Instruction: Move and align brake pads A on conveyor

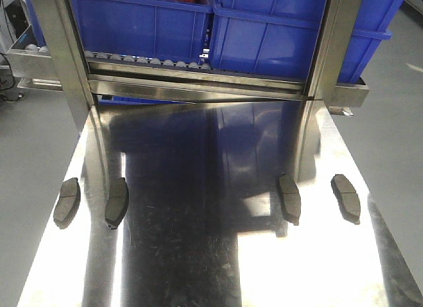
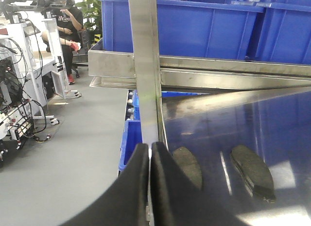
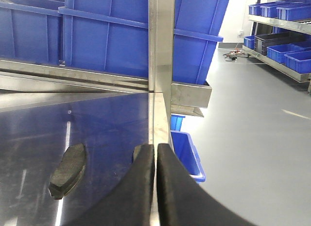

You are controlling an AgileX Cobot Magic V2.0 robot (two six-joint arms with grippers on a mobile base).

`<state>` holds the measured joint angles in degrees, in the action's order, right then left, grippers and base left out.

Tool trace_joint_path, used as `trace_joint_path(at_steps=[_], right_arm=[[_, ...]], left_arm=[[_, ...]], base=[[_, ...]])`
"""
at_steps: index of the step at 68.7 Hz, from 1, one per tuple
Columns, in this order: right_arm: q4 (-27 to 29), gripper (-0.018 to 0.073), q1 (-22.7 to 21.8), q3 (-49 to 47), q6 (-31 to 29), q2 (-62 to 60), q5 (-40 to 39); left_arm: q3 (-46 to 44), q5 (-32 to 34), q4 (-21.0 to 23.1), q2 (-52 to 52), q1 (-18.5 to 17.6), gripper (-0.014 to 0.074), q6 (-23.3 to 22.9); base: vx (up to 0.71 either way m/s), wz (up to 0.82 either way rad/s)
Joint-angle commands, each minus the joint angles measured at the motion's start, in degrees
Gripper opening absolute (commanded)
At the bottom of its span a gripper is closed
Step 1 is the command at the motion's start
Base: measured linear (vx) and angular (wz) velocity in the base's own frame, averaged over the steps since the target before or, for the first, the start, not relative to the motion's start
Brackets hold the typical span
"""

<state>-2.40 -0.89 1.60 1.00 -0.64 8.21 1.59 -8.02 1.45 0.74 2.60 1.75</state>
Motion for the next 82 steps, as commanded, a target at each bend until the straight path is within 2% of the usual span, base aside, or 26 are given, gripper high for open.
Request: trace_joint_path(at_steps=[1,82], right_arm=[[-0.2,-0.0008,-0.3,0.2,-0.1,-0.8,-4.3],[-0.2,-0.0008,-0.3,0.2,-0.1,-0.8,-4.3]], left_arm=[[1.4,4.3,0.5,0.8,-0.3,-0.0006,-0.5],[1.4,4.4,0.5,0.8,-0.3,-0.0006,-0.5]], base=[[0.0,0.0],[0.0,0.0]])
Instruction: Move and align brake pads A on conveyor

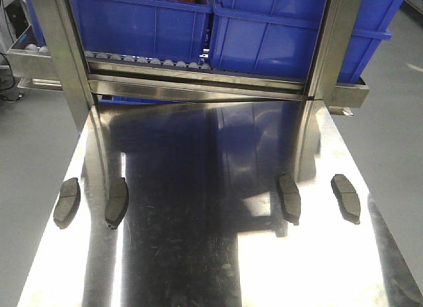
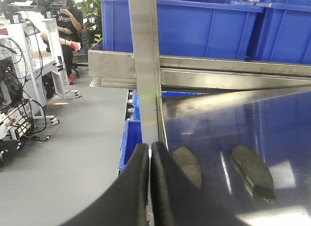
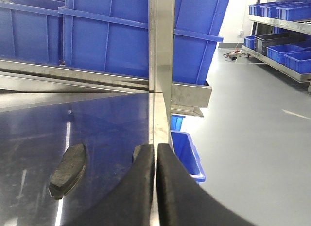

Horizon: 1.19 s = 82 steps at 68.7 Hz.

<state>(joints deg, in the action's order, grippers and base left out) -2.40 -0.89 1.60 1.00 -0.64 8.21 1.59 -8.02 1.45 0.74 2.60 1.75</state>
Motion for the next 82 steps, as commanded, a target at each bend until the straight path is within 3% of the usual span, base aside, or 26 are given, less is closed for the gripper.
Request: trace_joint_path(at_steps=[1,17,26,39,56,63,67,77,82], right_arm=[[-0.2,-0.0008,-0.3,0.2,-0.1,-0.8,-4.3],[-0.2,-0.0008,-0.3,0.2,-0.1,-0.8,-4.3],[-0.2,-0.0008,-0.3,0.2,-0.1,-0.8,-4.3],[-0.2,-0.0008,-0.3,0.2,-0.1,-0.8,-4.3],[-0.2,-0.0008,-0.3,0.2,-0.1,-0.8,-4.3],[-0.2,-0.0008,-0.3,0.2,-0.1,-0.8,-4.3],[-0.2,-0.0008,-0.3,0.2,-0.1,-0.8,-4.3],[-0.2,-0.0008,-0.3,0.2,-0.1,-0.8,-4.3],[-0.2,-0.0008,-0.3,0.2,-0.1,-0.8,-4.3]], left_arm=[[1.4,4.4,0.5,0.8,-0.3,-0.0006,-0.5],[0.4,6.7,0.5,0.8,-0.3,-0.0006,-0.5],[-5.6,1.2,0.5,-2.6,-0.3,-0.0006,-0.9],[-16.6,-4.7,-1.5,-20.4,-0.3,-0.0006,1.3],[-23.9,-3.4,-1.1,-40.1,-0.3,0.0008,1.2],[-23.9,-1.9,-1.0,-42.8,-0.3,0.0087,1.2],[-23.9,-1.8,-1.0,-43.5,-0.3,0.0178,1.2],[-23.9,-1.0,-1.0,-44.7,-0.3,0.0509,1.2],[-23.9,-0.1,-1.0,-45.1,-0.3,0.0633,1.1]], base=[[0.0,0.0],[0.0,0.0],[0.0,0.0],[0.0,0.0],[0.0,0.0],[0.0,0.0],[0.0,0.0],[0.0,0.0],[0.0,0.0]])
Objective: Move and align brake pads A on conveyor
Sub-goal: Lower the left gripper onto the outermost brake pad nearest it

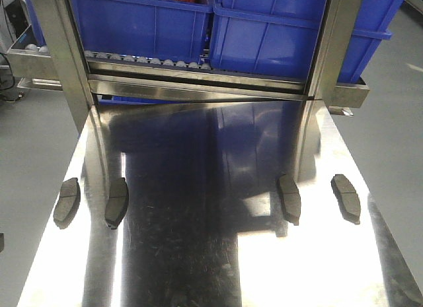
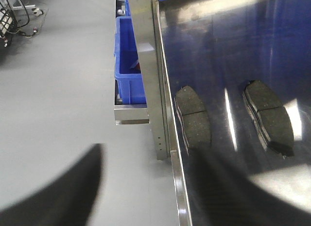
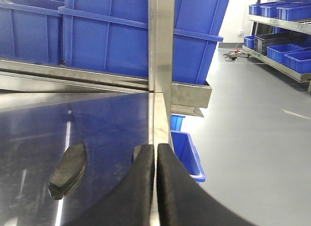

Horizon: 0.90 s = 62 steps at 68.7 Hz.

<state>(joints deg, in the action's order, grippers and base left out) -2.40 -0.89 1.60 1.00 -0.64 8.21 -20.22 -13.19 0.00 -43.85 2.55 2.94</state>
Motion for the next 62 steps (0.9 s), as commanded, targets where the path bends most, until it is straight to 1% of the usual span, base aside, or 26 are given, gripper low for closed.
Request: trace_joint_path(at_steps=[1,4,7,9,13,20,26,35,43,51,62], right_arm=[[-0.2,-0.0008,-0.3,0.2,-0.1,-0.8,-4.3],[-0.2,-0.0008,-0.3,0.2,-0.1,-0.8,-4.3],[-0.2,-0.0008,-0.3,0.2,-0.1,-0.8,-4.3],[-0.2,-0.0008,-0.3,0.2,-0.1,-0.8,-4.3],[-0.2,-0.0008,-0.3,0.2,-0.1,-0.8,-4.3],[-0.2,-0.0008,-0.3,0.2,-0.1,-0.8,-4.3],[-0.2,-0.0008,-0.3,0.2,-0.1,-0.8,-4.3],[-0.2,-0.0008,-0.3,0.2,-0.1,-0.8,-4.3],[-0.2,-0.0008,-0.3,0.2,-0.1,-0.8,-4.3],[-0.2,-0.0008,-0.3,0.2,-0.1,-0.8,-4.3],[-0.2,-0.0008,-0.3,0.2,-0.1,-0.8,-4.3]], left_arm=[[-2.1,5.2,0.6,-0.6,-0.3,0.0653,-0.3],[-2.1,5.4,2.3,-0.7,-0.3,0.0711,-1.4],[-2.1,5.4,4.3,-0.8,-0.3,0.0736,-2.1],[-2.5,5.2,5.2,-1.2,-0.3,0.0734,-1.8],[-4.0,3.4,5.1,-2.8,-0.4,0.0726,-0.1],[-9.6,-2.1,5.0,-8.5,-0.4,0.07,3.9],[-15.8,-8.0,5.8,-14.5,-0.4,0.0677,6.3],[-23.8,-14.2,9.0,-25.1,-0.5,0.0649,8.7],[-29.8,-18.5,11.0,-34.1,-2.3,0.0633,11.7],[-34.9,-22.4,11.1,-42.1,-4.3,0.0628,11.5],[-42.4,-29.2,11.2,-51.5,-4.4,0.0622,9.9]], base=[[0.0,0.0],[0.0,0.0],[0.0,0.0],[0.0,0.0],[0.0,0.0],[0.0,0.0],[0.0,0.0],[0.0,0.0],[0.0,0.0],[0.0,0.0],[0.0,0.0]])
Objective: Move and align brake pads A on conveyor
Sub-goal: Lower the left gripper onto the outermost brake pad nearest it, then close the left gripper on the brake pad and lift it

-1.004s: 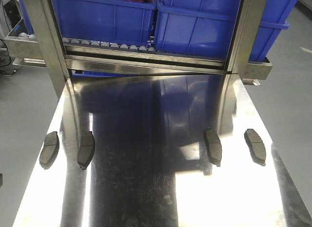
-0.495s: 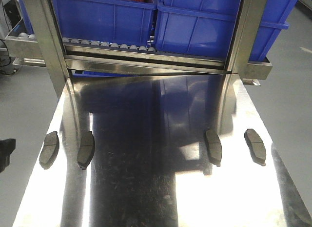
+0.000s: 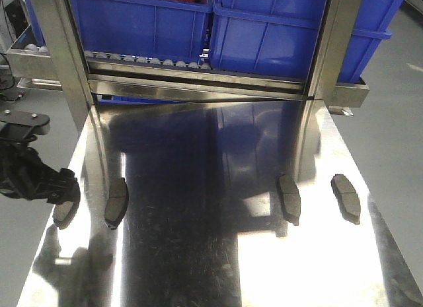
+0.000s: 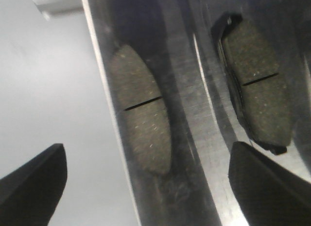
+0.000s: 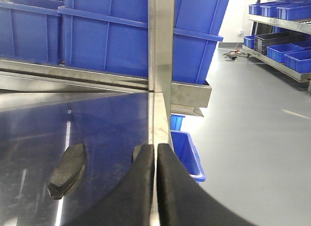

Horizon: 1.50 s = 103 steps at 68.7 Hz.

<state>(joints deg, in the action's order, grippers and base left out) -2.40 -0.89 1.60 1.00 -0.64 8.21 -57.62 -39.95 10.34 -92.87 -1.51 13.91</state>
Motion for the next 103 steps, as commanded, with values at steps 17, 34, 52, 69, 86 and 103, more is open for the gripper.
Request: trace_joint_path(at_steps=[17,34,52,69,86,103], right_arm=[[-0.2,-0.0008,-0.3,0.2,-0.1,-0.8,-4.3],[-0.2,-0.0008,-0.3,0.2,-0.1,-0.8,-4.3],[-0.2,-0.0008,-0.3,0.2,-0.1,-0.8,-4.3],[-0.2,-0.0008,-0.3,0.2,-0.1,-0.8,-4.3],[-0.2,-0.0008,-0.3,0.2,-0.1,-0.8,-4.3],[-0.2,-0.0008,-0.3,0.2,-0.1,-0.8,-4.3]], left_arm=[[-13.9,-8.2,0.7,-11.5,-0.4,0.0591,-1.1],[-14.6,-8.6,0.7,-14.2,-0.4,0.0588,-1.1],[-14.6,-8.5,0.7,-14.7,-0.4,0.0588,-1.1],[-14.6,-8.5,0.7,-14.6,-0.4,0.0524,-1.1],[-14.6,-8.5,0.6,-14.6,-0.4,0.0335,-1.1],[-14.7,-8.4,0.0,-14.6,-0.4,0.0176,-1.0]], base=[[0.0,0.0],[0.0,0.0],[0.0,0.0],[0.0,0.0],[0.0,0.0],[0.0,0.0]])
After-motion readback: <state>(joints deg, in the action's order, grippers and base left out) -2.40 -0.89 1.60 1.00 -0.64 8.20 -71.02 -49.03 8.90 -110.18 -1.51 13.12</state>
